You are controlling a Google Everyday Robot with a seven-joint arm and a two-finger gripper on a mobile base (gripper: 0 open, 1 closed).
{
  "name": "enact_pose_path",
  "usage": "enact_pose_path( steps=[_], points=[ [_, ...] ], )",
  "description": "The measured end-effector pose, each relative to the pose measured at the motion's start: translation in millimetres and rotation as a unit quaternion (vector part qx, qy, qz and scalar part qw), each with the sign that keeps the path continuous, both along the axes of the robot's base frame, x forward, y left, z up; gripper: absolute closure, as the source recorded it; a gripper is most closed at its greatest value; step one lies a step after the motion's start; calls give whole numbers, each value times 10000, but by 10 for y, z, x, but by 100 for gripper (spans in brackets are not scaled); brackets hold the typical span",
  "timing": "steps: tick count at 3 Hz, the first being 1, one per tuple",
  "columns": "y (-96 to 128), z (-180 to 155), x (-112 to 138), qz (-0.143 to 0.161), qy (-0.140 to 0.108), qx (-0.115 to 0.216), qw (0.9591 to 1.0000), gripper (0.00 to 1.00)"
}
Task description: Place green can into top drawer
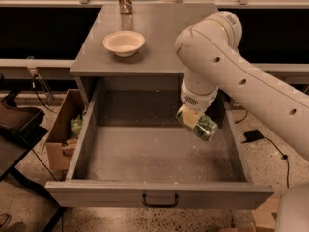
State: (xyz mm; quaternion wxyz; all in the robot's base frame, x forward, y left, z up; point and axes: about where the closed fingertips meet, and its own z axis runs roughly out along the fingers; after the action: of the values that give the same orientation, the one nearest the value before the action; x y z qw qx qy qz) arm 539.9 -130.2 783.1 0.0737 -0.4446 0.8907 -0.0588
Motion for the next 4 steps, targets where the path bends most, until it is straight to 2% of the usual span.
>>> enact_pose_path(
  steps=[1, 2, 3, 4],
  points=[
    [308, -237, -133, 371, 202, 256, 9988, 100],
    [611, -467, -215, 565, 483, 879, 9934, 100],
    [645, -495, -190, 570, 468, 941, 9928, 100],
    [635, -475, -130, 659, 210, 1124, 9913, 100]
  ],
)
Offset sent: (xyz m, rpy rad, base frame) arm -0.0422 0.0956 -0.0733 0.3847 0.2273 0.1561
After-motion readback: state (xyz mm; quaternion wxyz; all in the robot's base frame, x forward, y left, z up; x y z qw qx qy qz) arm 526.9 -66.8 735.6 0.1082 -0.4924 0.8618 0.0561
